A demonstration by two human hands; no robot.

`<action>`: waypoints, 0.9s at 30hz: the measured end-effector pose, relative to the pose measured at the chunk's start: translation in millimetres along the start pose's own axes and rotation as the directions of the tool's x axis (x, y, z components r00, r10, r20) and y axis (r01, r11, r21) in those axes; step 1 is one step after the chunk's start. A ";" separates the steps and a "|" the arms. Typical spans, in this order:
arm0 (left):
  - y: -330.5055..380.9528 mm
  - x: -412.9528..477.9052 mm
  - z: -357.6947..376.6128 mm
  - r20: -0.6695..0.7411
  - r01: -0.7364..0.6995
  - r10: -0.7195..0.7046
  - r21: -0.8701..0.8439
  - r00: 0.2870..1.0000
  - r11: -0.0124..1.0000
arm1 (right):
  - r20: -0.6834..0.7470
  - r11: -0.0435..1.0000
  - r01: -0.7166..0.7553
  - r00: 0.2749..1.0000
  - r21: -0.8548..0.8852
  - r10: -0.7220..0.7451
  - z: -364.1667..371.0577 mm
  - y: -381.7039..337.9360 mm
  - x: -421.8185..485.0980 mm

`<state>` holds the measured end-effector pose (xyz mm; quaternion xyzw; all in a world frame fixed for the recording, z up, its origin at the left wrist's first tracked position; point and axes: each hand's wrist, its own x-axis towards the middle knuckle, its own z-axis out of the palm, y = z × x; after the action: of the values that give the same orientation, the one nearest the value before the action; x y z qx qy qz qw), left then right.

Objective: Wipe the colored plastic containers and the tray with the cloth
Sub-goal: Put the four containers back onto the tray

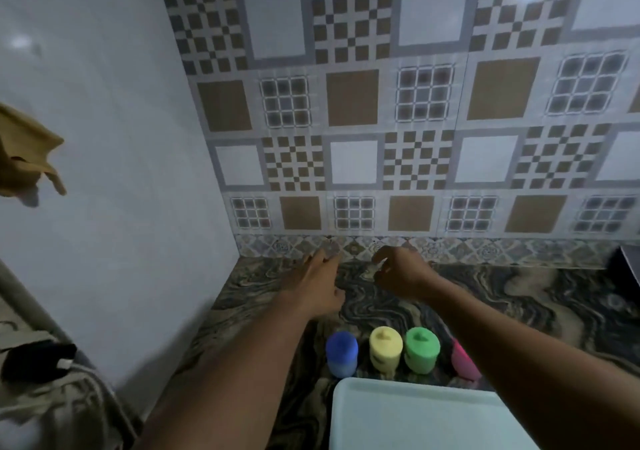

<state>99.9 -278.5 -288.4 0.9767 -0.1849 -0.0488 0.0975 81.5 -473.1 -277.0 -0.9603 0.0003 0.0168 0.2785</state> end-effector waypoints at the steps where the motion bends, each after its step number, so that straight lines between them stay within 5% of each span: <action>1: -6.1 4.8 10.5 0.058 0.004 -0.003 -0.016 0.998 1.000 | 0.027 1.000 -0.005 1.000 -0.014 0.005 10.9 5.2 2.2; 9: -31.4 19.6 78.0 0.405 -0.068 0.052 0.024 0.913 0.997 | 0.226 0.932 -0.020 0.968 -0.361 0.109 71.6 38.4 3.2; 16: -21.1 29.8 109.6 0.387 -0.144 0.119 0.037 0.914 0.989 | 0.334 0.869 0.024 0.928 -0.493 0.164 102.6 56.2 -0.7; 27: -23.1 26.0 84.0 0.332 -0.063 0.062 -0.010 0.941 0.998 | 0.226 0.919 -0.044 0.964 -0.391 0.142 78.7 40.6 -9.4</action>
<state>121.1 -281.5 -376.7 0.9482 -0.2296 -0.2097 0.0658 69.2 -465.4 -364.9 -0.9851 0.0077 0.1505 0.0827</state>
